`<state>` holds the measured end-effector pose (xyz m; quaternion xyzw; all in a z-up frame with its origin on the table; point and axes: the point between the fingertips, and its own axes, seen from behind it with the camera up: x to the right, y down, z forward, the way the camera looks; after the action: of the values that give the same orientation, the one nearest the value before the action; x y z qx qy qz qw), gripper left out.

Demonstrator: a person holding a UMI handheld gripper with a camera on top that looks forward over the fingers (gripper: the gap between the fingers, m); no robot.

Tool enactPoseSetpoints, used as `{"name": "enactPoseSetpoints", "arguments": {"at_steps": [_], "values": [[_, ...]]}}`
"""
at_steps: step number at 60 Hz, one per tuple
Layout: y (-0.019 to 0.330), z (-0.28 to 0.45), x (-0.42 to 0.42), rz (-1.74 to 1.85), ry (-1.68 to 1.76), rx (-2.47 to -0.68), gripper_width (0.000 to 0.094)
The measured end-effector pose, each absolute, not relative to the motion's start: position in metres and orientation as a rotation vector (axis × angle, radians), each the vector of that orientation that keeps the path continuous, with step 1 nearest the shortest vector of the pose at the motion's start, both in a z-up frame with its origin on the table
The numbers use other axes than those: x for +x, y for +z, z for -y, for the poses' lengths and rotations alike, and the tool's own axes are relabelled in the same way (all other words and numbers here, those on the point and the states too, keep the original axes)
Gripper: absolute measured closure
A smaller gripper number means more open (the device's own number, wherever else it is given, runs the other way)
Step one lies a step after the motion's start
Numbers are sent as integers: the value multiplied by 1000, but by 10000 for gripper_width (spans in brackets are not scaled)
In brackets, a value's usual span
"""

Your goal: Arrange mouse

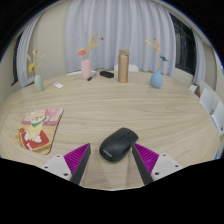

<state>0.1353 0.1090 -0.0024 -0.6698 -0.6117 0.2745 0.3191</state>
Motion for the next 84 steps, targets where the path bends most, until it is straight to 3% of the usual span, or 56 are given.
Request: {"name": "enactPoseSetpoints", "arguments": {"at_steps": [17,22,28,32,42,46,58,63,68,73,84], "values": [[-11,-98,82,1626,748,-1773,79],[-12,-93,76,1660,754,-1746,121],[-14,-90,72,1684,762,-1726,246],[-13,-91,70,1694,760,-1711,459],[-9,-90,71,1681,729,-1750,567],[13,-82,69,1658,740,-1754,589],[123,5,30,1601,896,-1688,591],[139,61,17,1628,957,-1668,592],[120,119,10,1688,986,-1683,591],[76,164,18,1766,947,-1691,592],[-7,198,41,1865,802,-1742,592]]}}
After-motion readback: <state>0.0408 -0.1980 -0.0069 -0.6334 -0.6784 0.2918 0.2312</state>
